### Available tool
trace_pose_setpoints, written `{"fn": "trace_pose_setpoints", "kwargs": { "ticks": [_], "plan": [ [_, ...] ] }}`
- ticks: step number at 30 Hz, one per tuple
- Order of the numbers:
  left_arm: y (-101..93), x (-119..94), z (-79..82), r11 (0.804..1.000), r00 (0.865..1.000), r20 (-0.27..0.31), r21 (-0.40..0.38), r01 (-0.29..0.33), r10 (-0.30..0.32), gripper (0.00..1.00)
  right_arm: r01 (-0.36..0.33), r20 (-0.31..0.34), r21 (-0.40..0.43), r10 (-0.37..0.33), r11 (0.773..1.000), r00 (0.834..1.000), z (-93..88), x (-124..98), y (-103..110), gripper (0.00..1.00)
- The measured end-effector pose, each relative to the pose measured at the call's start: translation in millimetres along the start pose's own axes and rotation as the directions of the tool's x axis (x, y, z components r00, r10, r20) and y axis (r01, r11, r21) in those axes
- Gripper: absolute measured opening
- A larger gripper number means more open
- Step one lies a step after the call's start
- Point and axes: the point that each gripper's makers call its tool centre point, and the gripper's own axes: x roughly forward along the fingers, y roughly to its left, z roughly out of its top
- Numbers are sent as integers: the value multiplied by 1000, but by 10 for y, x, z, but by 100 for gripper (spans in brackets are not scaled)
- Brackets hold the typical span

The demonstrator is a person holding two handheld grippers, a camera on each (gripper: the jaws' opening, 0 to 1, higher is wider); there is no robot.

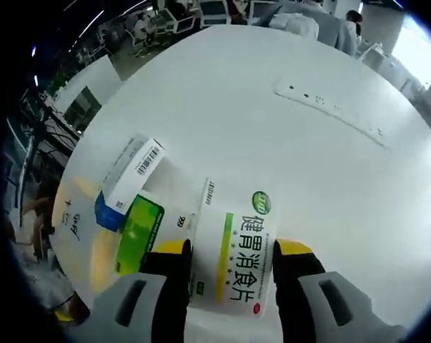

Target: Arrange the small medicine boxes into an aligned row inside the storage area until every box is upright, visible, and separated from the surrounding clutter.

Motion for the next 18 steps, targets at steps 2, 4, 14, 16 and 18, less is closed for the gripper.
{"fn": "trace_pose_setpoints", "kwargs": {
  "ticks": [2, 4, 14, 16, 18],
  "plan": [
    [-14, -28, 5, 1000, 1000, -1, 11, -2, 2, 48, -3, 12, 11, 3, 1000, 1000, 37, -79, 3, 44],
    [-12, -45, 19, 1000, 1000, 3, 10, -5, 5, 48, -2, 11, 6, 2, 1000, 1000, -35, -176, 44, 44],
    [-28, -88, 14, 1000, 1000, 8, 7, -24, 24, 48, -6, -6, -9, 6, 1000, 1000, -165, -373, 67, 44],
    [-32, -61, -73, 1000, 1000, -23, 14, -19, 19, 48, -1, -11, -1, 1, 1000, 1000, -154, -400, 16, 43],
    [-16, -56, -106, 1000, 999, -31, 7, -20, 21, 48, 5, -13, -5, -5, 1000, 1000, -228, -487, 25, 43]
  ]
}}
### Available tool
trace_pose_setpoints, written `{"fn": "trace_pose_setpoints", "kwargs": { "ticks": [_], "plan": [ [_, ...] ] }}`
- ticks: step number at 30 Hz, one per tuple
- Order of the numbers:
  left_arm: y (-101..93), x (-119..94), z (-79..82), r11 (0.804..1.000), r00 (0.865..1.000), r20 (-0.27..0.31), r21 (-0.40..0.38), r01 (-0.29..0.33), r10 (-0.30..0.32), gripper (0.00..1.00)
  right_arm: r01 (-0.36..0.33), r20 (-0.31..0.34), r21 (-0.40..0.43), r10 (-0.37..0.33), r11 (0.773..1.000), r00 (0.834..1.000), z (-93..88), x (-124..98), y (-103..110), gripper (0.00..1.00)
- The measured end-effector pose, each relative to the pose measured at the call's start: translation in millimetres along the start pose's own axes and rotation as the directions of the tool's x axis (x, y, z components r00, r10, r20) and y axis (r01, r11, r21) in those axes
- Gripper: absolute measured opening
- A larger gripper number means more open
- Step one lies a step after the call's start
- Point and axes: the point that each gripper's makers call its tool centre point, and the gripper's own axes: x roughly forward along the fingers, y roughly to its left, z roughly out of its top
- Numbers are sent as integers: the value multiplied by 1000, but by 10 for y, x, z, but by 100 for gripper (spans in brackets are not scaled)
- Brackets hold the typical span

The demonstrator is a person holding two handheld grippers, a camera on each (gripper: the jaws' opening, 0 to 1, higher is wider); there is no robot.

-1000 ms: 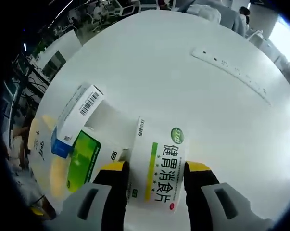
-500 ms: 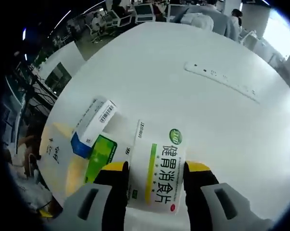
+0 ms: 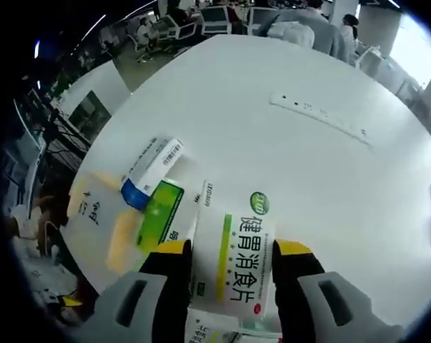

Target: Arrange the small medicine boxes into an aligned row inside the storage area until every box is upright, visible, and separated from the surrounding clutter.

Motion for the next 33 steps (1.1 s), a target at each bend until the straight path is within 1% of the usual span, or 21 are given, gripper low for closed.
{"fn": "trace_pose_setpoints", "kwargs": {
  "ticks": [1, 4, 7, 8, 10, 12, 14, 15, 16, 19, 21, 22, 25, 26, 27, 28, 31, 32, 33],
  "plan": [
    [4, -4, -3, 1000, 1000, -1, -3, -2, 2, 48, -2, 1, 1, 2, 1000, 1000, -5, -8, 4, 43],
    [-5, -18, 29, 1000, 1000, 12, 0, -3, 3, 48, -12, 7, -7, 12, 1000, 1000, 68, -35, -21, 43],
    [-38, -20, 68, 1000, 1000, 19, 13, 5, -5, 48, -16, 7, -19, 16, 1000, 1000, 46, -46, -30, 43],
    [-46, -18, 72, 1000, 1000, 17, 18, 4, -4, 48, -33, -7, -12, 33, 999, 999, 53, -42, -26, 43],
    [-49, -13, 67, 1000, 1000, 12, 23, 6, -6, 48, -48, -4, -8, 48, 999, 999, 89, -54, -32, 43],
    [-47, -3, 31, 1000, 1000, -4, 20, 11, -10, 48, -65, -12, -13, 64, 998, 998, 86, -81, -24, 43],
    [-71, -17, 2, 1000, 1000, -20, 25, 7, -7, 48, -110, -19, 13, 110, 994, 994, 77, -117, 28, 43],
    [-72, -23, 5, 1000, 1000, -19, 28, 2, -1, 48, -129, -6, 40, 130, 991, 992, 96, -135, 47, 43],
    [-64, -32, 23, 1000, 1000, -13, 25, -5, 5, 48, -126, -8, 37, 127, 991, 992, 143, -143, 4, 43],
    [-95, -41, 79, 1000, 1000, 8, 23, -5, 5, 48, -122, -24, 29, 123, 992, 992, 98, -163, 13, 43],
    [-109, -29, 86, 1000, 1000, 7, 31, 2, -2, 48, -127, -36, 23, 128, 992, 991, 132, -161, -12, 43],
    [-102, -27, 89, 999, 1000, 6, 37, 1, -1, 48, -139, -36, 25, 140, 990, 990, 112, -172, 1, 42],
    [-79, -55, 92, 998, 1000, -6, 55, -12, 12, 48, -144, -50, 23, 145, 989, 988, 77, -178, -24, 42],
    [-72, -73, 86, 998, 1000, -14, 67, -17, 18, 48, -145, -57, 22, 146, 989, 988, -10, -218, 4, 42],
    [-70, -85, 89, 997, 1000, -15, 69, -18, 19, 48, -153, -59, 25, 154, 988, 986, -25, -245, 4, 42],
    [-61, -102, 93, 997, 1000, -15, 70, -20, 21, 48, -160, -52, 35, 162, 986, 985, -91, -284, 43, 42],
    [-33, -137, 105, 997, 1000, -12, 71, -27, 28, 48, -171, -51, 57, 174, 984, 983, -147, -351, 30, 42],
    [-19, -141, 106, 997, 999, -12, 70, -30, 31, 48, -167, -65, 67, 171, 984, 983, -202, -356, 13, 42],
    [2, -143, 101, 997, 999, -15, 66, -34, 35, 48, -166, -94, 71, 172, 984, 981, -263, -370, 5, 42]
  ]
}}
